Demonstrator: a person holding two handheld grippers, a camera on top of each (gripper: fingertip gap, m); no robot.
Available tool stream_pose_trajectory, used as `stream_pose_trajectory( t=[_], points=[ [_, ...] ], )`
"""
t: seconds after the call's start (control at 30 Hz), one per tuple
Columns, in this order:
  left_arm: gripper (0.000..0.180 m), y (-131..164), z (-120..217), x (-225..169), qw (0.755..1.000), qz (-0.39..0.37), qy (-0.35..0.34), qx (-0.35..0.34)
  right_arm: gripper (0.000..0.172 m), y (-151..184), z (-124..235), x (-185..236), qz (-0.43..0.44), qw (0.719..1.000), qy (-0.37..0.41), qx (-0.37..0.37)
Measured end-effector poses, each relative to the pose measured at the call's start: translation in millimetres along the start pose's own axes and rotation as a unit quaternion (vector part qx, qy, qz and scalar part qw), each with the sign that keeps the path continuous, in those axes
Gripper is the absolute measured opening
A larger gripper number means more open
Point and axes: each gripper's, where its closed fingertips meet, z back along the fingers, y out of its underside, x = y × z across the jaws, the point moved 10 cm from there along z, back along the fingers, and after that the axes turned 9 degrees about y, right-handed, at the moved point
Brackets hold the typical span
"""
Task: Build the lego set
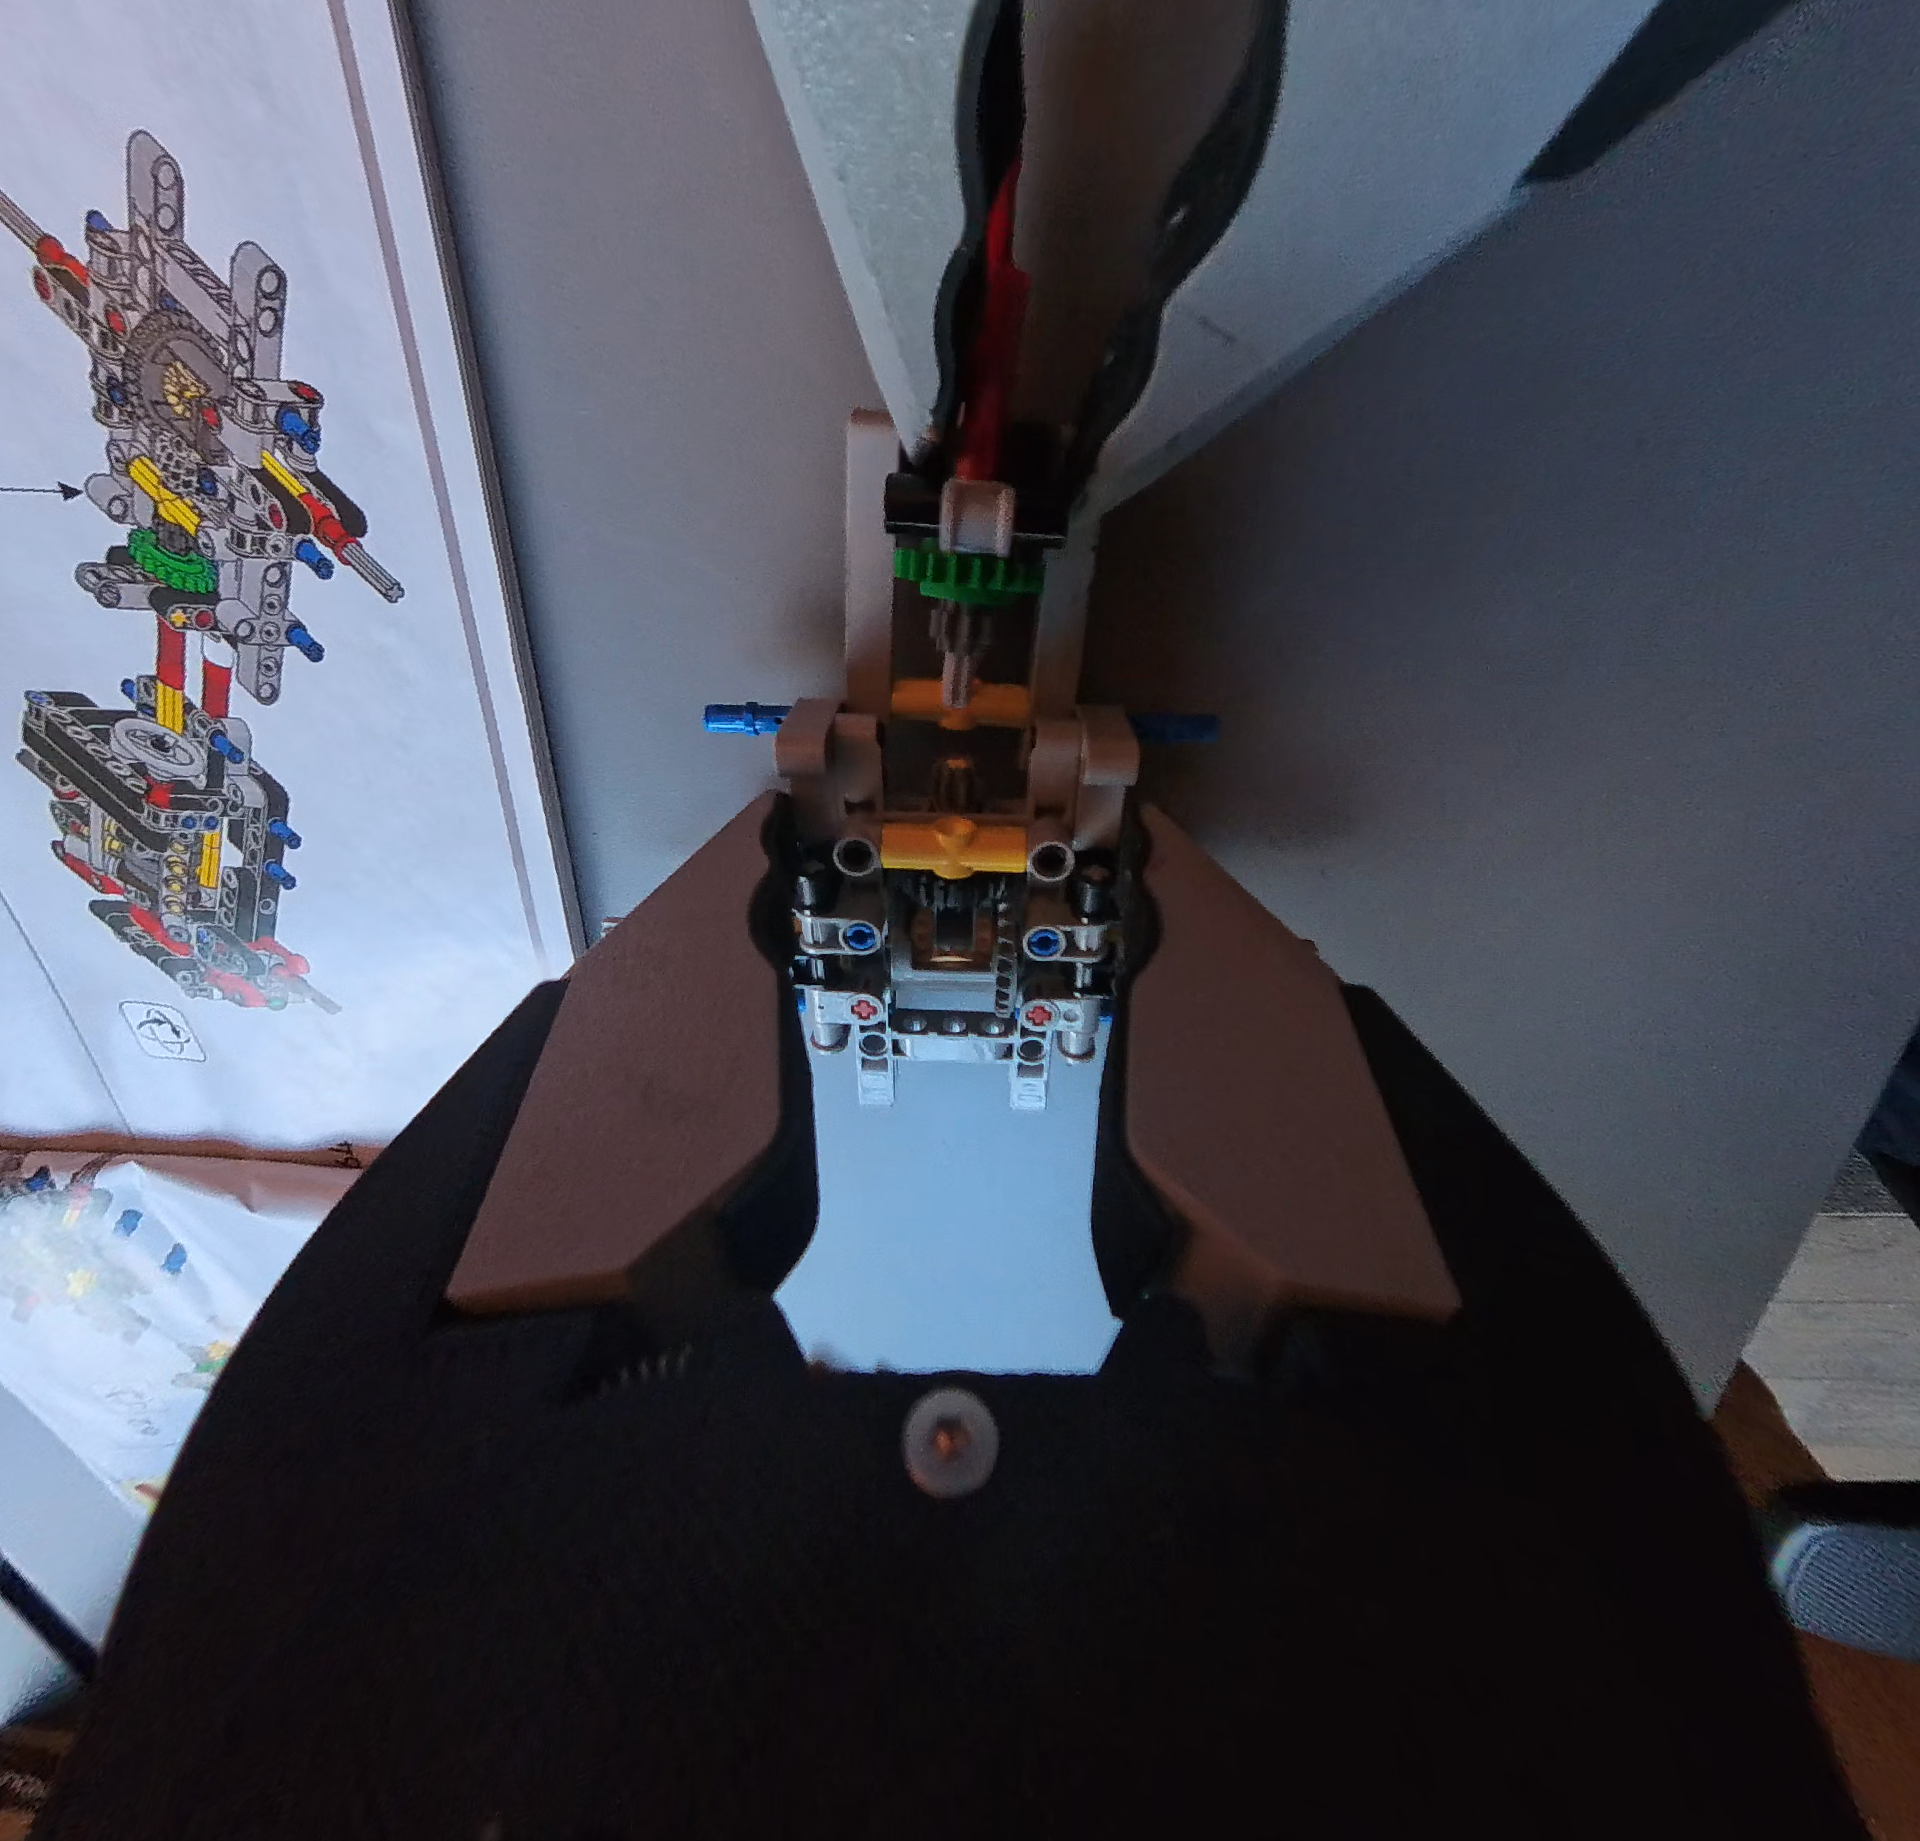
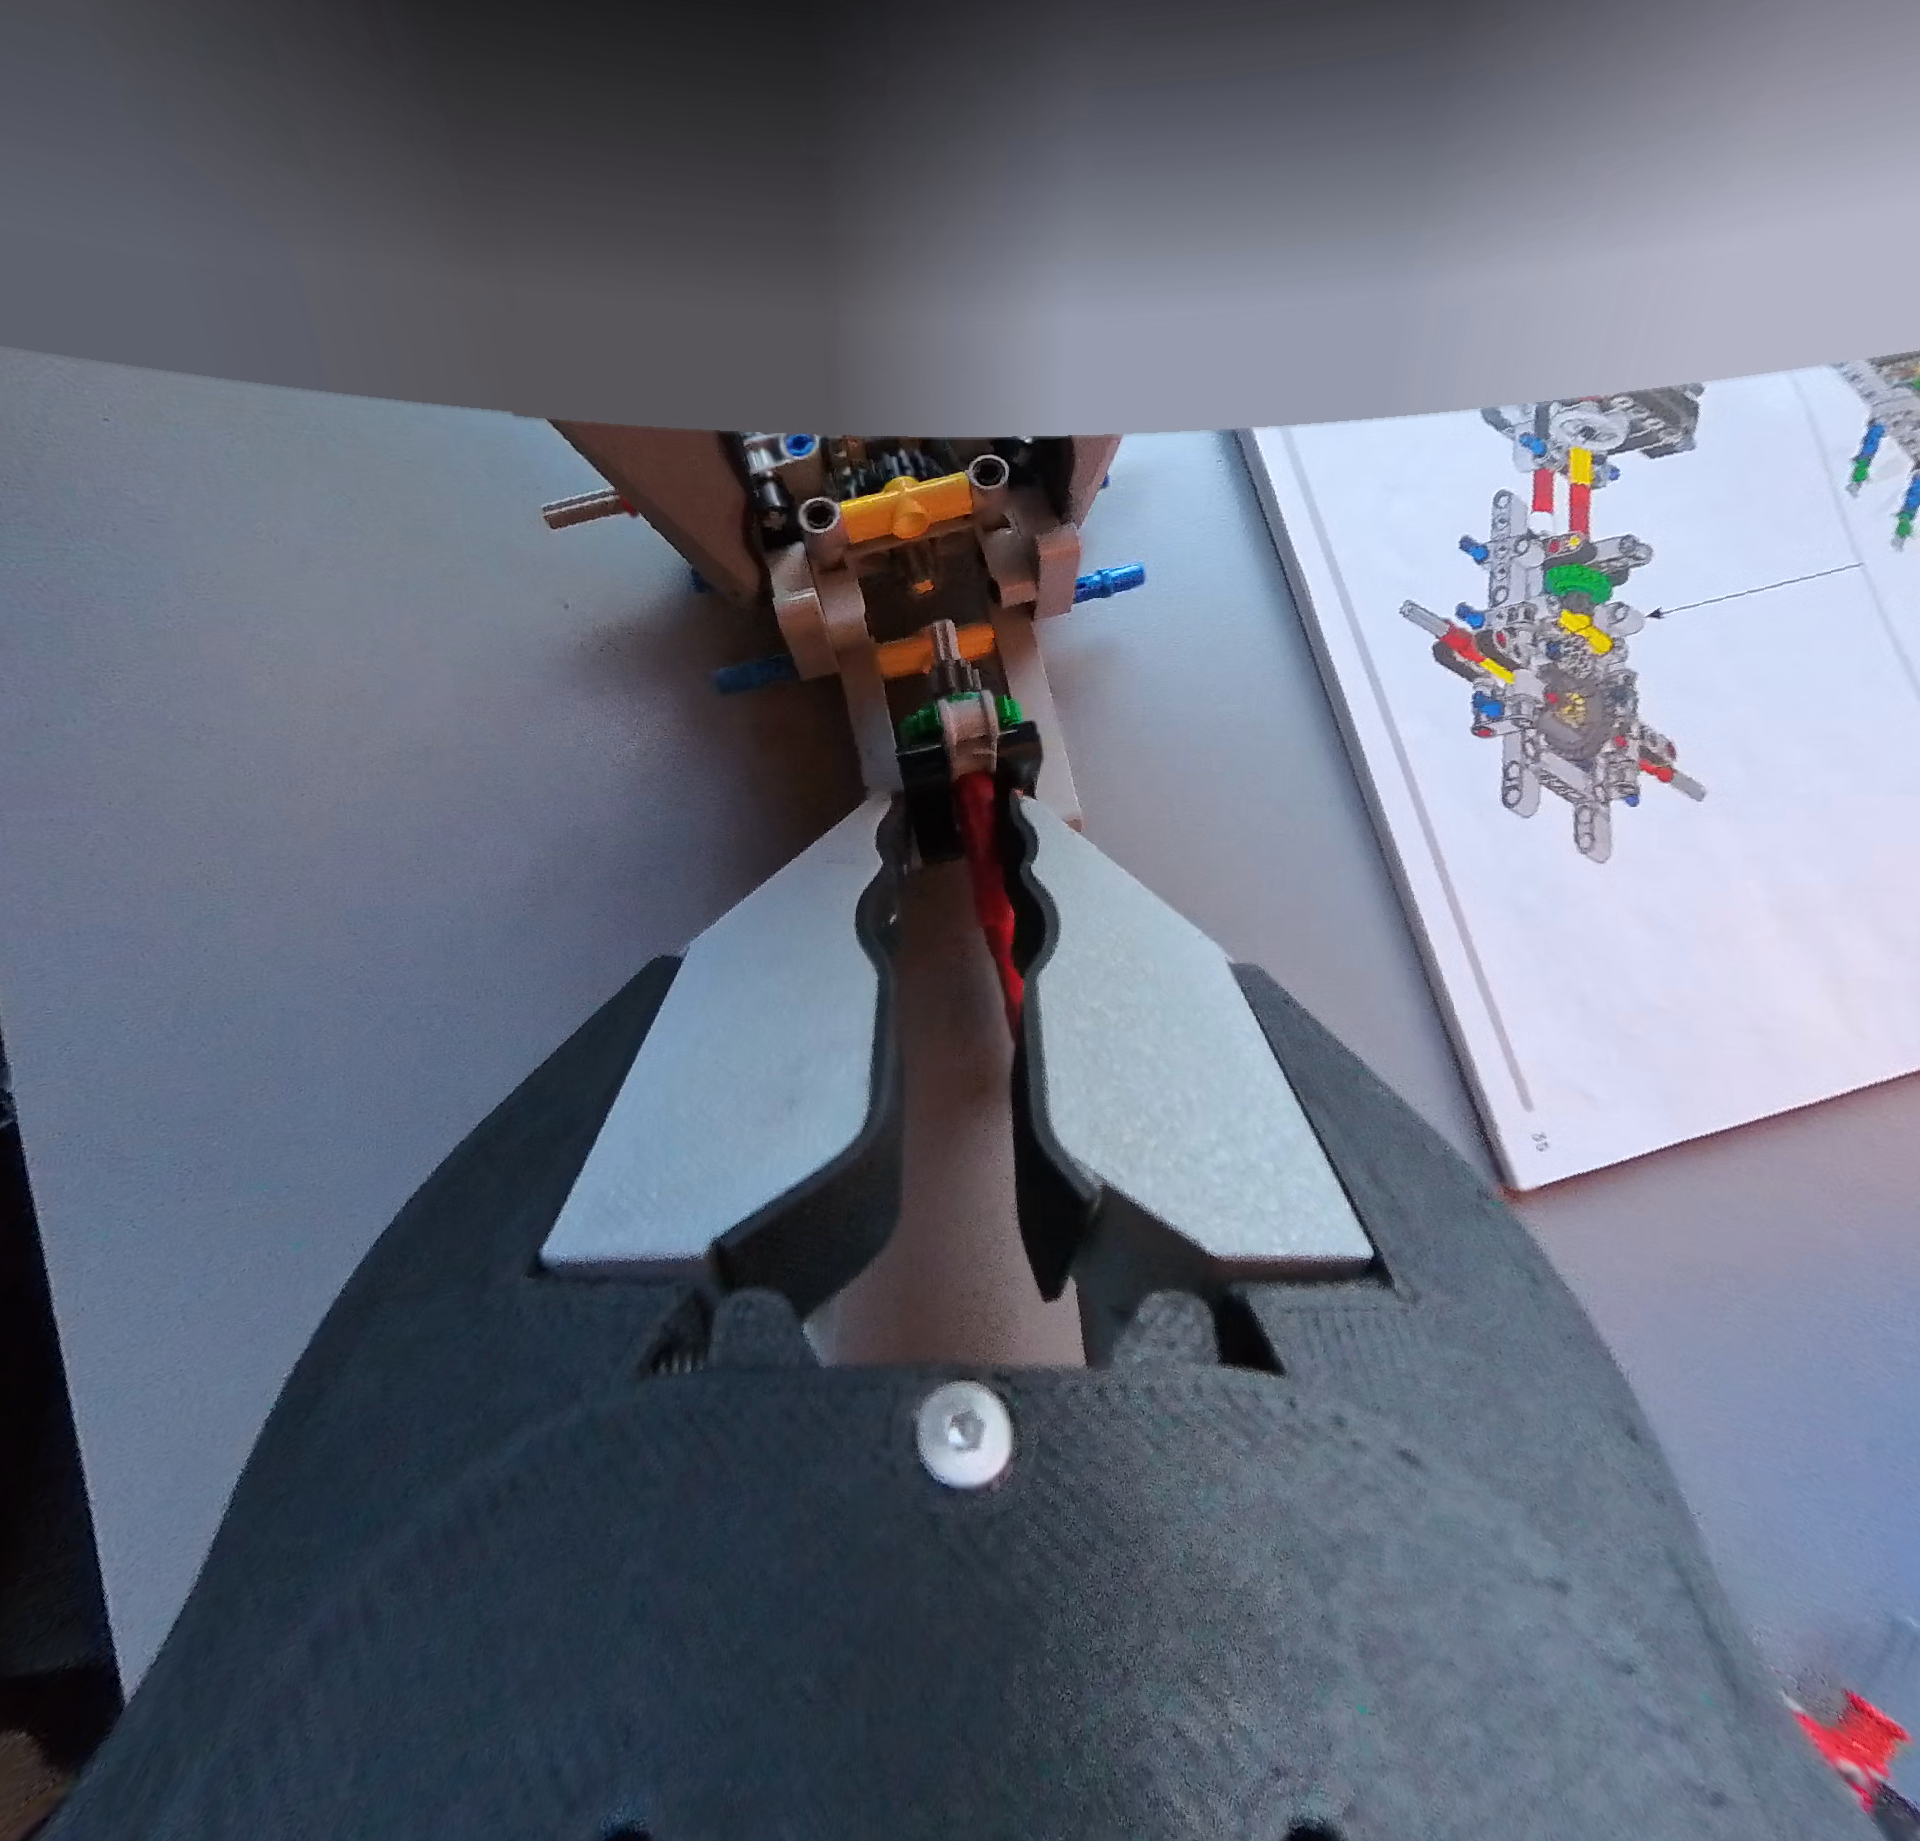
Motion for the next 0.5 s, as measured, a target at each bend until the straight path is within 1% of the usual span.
stream_pose_trajectory(
  t=[0.1, 0.23, 0.3, 0.37, 0.5],
  points=[
    [0.056, -0.5, -1.2, -2.1, 1.0, -0.017, -0.017, -0.01, 0.014, 3.0, -1.8, -3.4, -0.037, 0.999, -0.022, -0.014],
    [0.056, -2.0, -0.8, -5.6, 0.998, -0.017, 0.018, -0.065, 0.014, 8.7, -5.6, -3.9, -0.075, 0.993, -0.075, -0.051],
    [0.056, -1.4, -3.1, -5.8, 0.998, -0.014, 0.022, -0.059, 0.014, 10.0, -9.5, -3.6, -0.081, 0.991, -0.089, -0.056],
    [0.056, -1.9, -3.1, -4.7, 0.998, -0.014, 0.009, -0.055, 0.015, 9.1, -10.4, -5.4, -0.077, 0.992, -0.081, -0.058],
    [0.056, -3.2, -3.5, -4.0, 0.999, -0.006, 0.007, -0.051, 0.015, 9.0, -10.4, -6.1, -0.076, 0.992, -0.075, -0.061]
  ],
)
